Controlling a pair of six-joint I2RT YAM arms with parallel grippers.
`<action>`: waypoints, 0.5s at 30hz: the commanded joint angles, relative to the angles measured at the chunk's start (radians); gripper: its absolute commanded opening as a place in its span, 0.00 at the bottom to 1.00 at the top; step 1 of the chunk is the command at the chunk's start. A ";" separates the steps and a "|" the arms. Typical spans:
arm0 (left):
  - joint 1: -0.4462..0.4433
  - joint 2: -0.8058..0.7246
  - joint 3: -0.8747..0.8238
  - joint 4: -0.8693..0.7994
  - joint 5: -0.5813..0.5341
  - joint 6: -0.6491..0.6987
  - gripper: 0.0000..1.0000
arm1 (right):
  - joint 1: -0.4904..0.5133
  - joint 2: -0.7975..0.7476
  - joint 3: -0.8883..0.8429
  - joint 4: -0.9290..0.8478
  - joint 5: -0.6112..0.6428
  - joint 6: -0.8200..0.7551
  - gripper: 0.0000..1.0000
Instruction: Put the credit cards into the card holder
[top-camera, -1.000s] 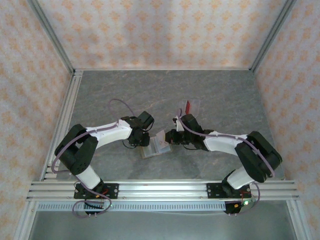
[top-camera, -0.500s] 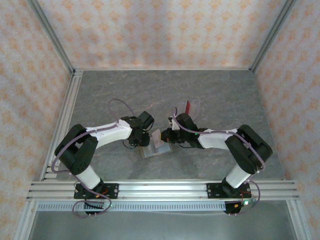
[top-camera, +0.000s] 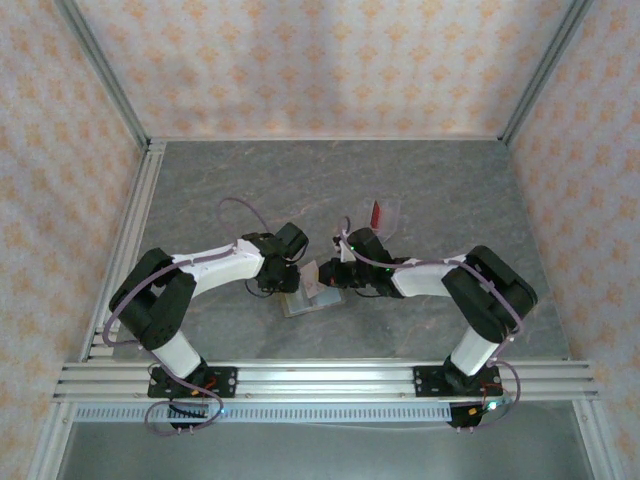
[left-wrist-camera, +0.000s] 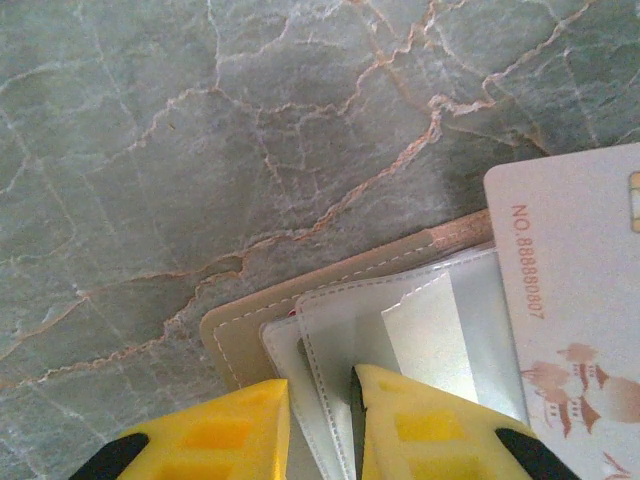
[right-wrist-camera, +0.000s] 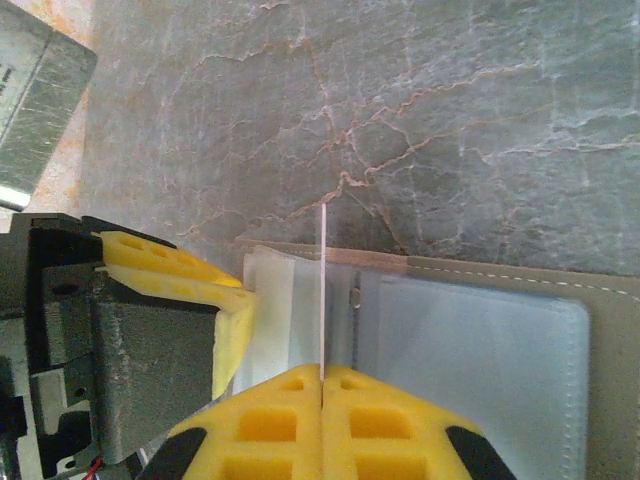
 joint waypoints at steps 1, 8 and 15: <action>-0.003 0.014 -0.009 -0.084 -0.036 0.006 0.23 | 0.012 0.021 -0.020 0.065 0.001 0.013 0.00; -0.004 0.017 -0.001 -0.090 -0.036 0.009 0.23 | 0.022 0.054 -0.074 0.191 0.002 0.046 0.00; -0.003 0.016 -0.001 -0.091 -0.035 0.005 0.23 | 0.029 0.083 -0.078 0.248 -0.011 0.065 0.00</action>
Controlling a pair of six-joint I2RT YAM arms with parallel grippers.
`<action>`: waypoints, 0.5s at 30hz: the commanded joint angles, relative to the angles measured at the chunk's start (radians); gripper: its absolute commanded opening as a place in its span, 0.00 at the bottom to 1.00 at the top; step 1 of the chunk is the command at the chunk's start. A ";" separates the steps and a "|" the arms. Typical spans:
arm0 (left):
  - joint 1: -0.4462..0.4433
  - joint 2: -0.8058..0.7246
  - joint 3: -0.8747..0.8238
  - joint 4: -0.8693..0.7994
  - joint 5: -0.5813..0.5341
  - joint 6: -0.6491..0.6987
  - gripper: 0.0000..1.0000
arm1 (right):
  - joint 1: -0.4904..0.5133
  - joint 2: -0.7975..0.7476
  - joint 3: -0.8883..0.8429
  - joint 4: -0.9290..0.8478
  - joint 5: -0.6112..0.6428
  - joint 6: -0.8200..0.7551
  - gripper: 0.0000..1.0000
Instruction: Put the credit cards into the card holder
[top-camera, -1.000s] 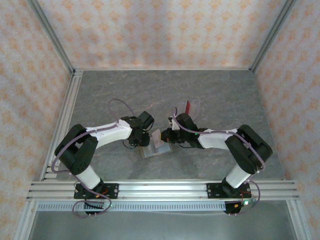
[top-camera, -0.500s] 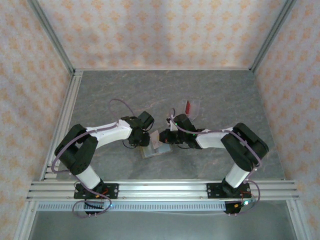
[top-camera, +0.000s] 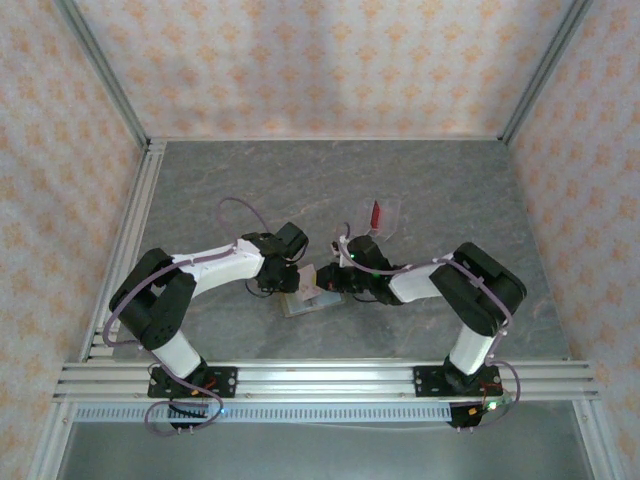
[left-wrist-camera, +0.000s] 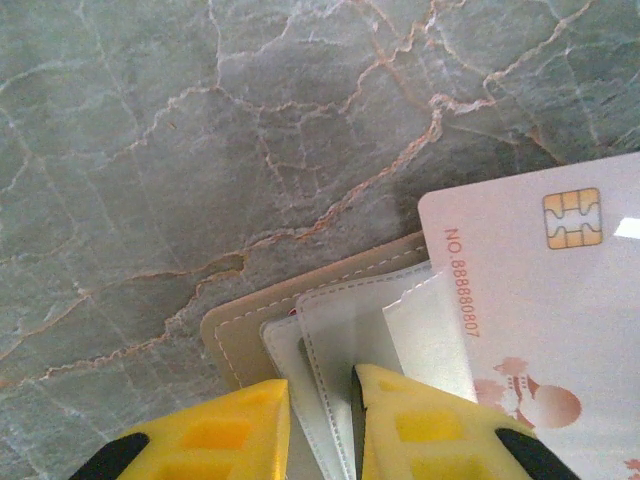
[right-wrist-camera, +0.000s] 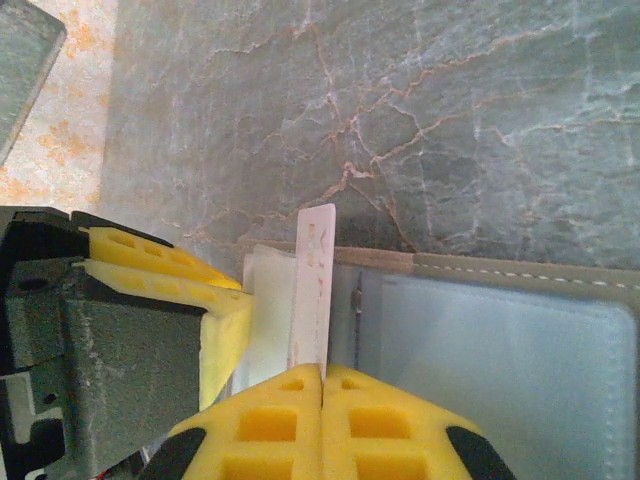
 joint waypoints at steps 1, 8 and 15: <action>-0.005 0.017 -0.003 -0.087 -0.035 0.004 0.23 | 0.011 0.020 -0.016 0.051 -0.003 0.006 0.00; -0.005 0.021 0.002 -0.088 -0.035 0.003 0.23 | 0.019 0.032 -0.029 0.080 -0.015 0.020 0.00; -0.005 0.032 0.009 -0.087 -0.033 0.003 0.23 | 0.025 0.032 -0.070 0.099 -0.025 0.036 0.00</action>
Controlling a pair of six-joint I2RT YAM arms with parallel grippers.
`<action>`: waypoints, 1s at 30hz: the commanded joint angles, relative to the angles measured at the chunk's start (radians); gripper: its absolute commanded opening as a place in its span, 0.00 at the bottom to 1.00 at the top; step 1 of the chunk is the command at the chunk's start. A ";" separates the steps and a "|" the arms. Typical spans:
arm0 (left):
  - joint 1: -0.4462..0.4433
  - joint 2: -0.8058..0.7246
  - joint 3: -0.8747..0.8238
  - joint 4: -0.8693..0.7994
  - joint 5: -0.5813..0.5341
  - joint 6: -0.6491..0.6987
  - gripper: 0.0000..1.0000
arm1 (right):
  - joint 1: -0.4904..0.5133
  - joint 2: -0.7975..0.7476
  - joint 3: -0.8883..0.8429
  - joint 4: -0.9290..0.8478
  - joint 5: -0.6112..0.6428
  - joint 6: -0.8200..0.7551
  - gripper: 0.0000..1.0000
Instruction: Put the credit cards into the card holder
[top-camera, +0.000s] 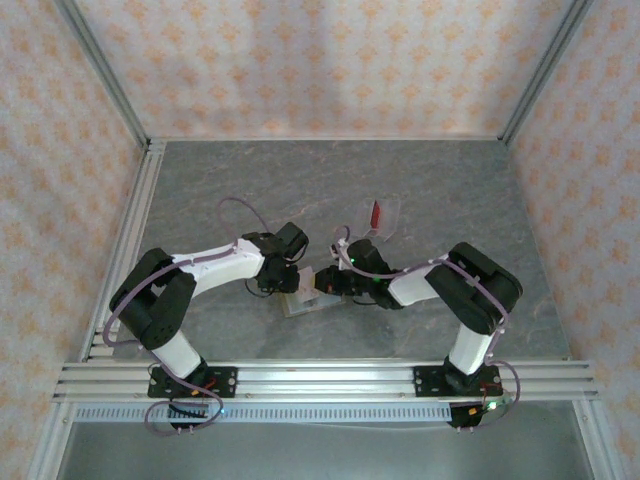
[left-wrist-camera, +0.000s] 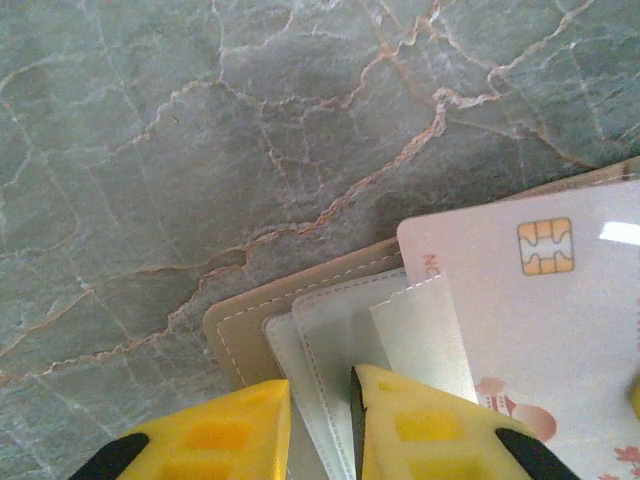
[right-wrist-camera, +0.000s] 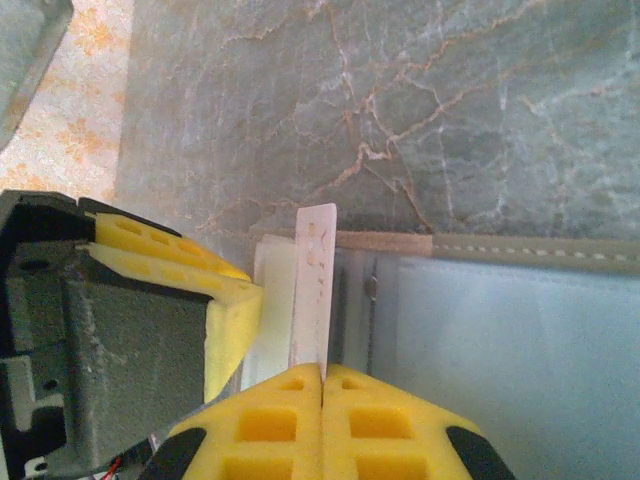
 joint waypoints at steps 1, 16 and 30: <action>-0.005 0.031 0.003 -0.075 -0.033 0.004 0.23 | 0.011 0.015 -0.036 0.017 -0.019 0.004 0.00; -0.011 0.039 0.009 -0.069 -0.032 -0.002 0.23 | 0.024 0.040 -0.010 -0.005 -0.022 0.001 0.00; -0.022 0.045 0.015 -0.065 -0.038 -0.008 0.23 | 0.071 0.024 0.009 0.010 0.039 0.055 0.00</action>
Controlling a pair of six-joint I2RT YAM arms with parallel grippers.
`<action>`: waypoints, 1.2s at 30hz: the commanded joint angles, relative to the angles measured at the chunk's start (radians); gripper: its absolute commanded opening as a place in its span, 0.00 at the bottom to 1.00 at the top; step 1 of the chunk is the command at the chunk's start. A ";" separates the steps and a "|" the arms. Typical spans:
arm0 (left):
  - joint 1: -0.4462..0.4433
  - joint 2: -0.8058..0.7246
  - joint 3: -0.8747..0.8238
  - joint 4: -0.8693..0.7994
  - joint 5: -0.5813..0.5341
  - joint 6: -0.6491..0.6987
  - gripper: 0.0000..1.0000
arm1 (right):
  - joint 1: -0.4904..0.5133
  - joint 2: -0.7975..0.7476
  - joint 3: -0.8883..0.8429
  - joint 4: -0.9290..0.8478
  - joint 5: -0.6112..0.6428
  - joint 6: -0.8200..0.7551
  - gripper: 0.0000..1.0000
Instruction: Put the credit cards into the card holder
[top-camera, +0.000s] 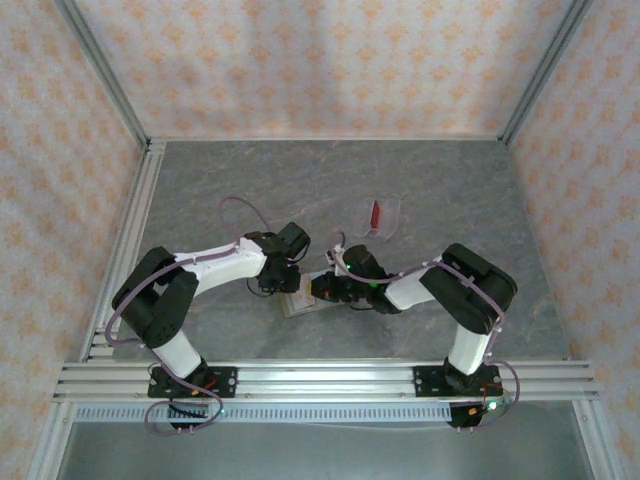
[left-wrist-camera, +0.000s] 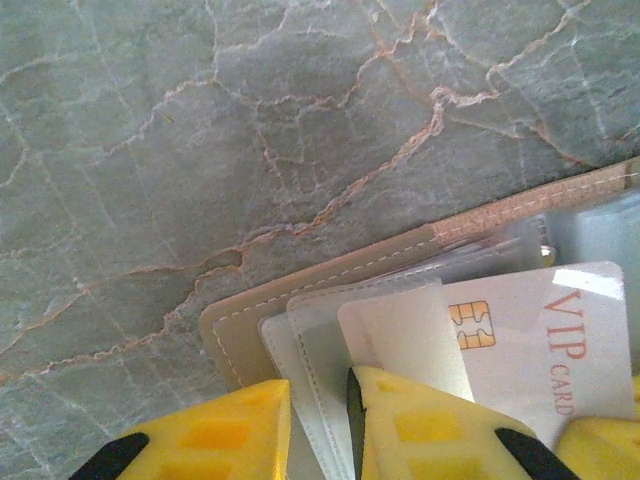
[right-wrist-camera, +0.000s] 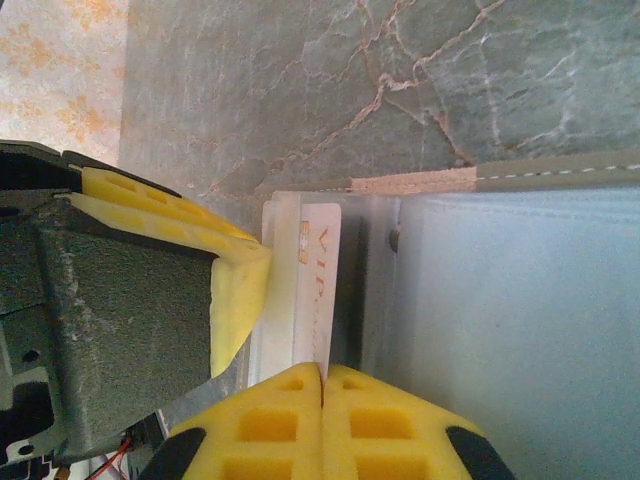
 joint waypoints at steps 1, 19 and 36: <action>-0.012 0.032 0.003 -0.055 -0.031 -0.005 0.23 | 0.027 0.003 0.012 -0.011 0.039 0.013 0.00; -0.015 0.015 -0.003 -0.034 -0.023 -0.005 0.23 | 0.074 -0.107 0.103 -0.380 0.247 -0.155 0.21; 0.039 -0.156 0.029 -0.111 -0.021 0.018 0.31 | 0.026 -0.178 0.252 -0.639 0.239 -0.257 0.45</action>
